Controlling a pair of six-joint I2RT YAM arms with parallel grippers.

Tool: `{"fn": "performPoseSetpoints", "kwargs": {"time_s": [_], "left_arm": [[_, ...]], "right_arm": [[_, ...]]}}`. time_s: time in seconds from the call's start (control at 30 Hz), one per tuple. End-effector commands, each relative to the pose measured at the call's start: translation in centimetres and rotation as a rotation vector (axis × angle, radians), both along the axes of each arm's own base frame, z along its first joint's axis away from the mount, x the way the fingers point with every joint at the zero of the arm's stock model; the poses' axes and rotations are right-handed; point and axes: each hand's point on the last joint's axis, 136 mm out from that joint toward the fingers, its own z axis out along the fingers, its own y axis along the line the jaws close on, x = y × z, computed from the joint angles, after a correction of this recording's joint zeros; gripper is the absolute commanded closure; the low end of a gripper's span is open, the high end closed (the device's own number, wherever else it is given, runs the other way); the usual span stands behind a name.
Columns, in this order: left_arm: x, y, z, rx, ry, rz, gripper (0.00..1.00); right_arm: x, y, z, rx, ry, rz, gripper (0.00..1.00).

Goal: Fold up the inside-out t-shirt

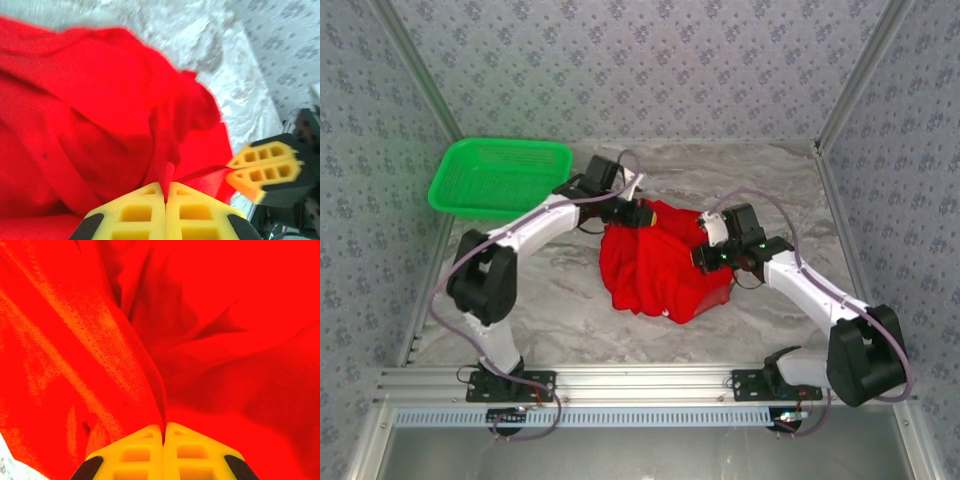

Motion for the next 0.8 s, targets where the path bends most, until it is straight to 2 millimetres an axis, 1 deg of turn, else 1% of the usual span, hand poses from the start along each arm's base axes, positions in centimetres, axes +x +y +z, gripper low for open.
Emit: {"fn": "performPoseSetpoints", "kwargs": {"time_s": [0.0, 0.1, 0.2, 0.3, 0.5, 0.6, 0.67, 0.77], "left_arm": [[0.0, -0.2, 3.1, -0.122, -0.086, 0.006, 1.0], [-0.2, 0.2, 4.7, -0.193, -0.129, 0.026, 1.0], [-0.4, 0.8, 6.1, -0.251, -0.172, 0.049, 1.0], [-0.7, 1.3, 6.9, -0.271, -0.207, 0.069, 1.0], [-1.3, 2.4, 7.2, -0.275, -0.234, 0.11, 1.0], [-1.6, 2.8, 7.4, -0.281, -0.23, 0.131, 1.0], [-1.7, 3.2, 6.9, -0.245, -0.226, 0.137, 1.0], [-1.9, 3.7, 5.7, -0.162, -0.218, 0.124, 1.0]], "right_arm": [[0.4, -0.1, 1.2, 0.026, -0.068, -0.016, 1.0], [1.0, 0.3, 2.4, 0.061, -0.115, -0.023, 1.0], [1.5, 0.7, 3.0, 0.079, -0.142, -0.03, 1.0], [1.9, 0.9, 3.3, 0.08, -0.149, -0.038, 1.0], [2.9, 0.2, 3.1, 0.033, -0.109, -0.108, 1.0], [3.9, 0.6, 4.1, 0.035, -0.135, -0.106, 1.0], [4.2, 1.0, 4.5, 0.041, -0.142, -0.091, 1.0], [4.3, 1.2, 4.8, 0.042, -0.134, -0.084, 1.0]]}}
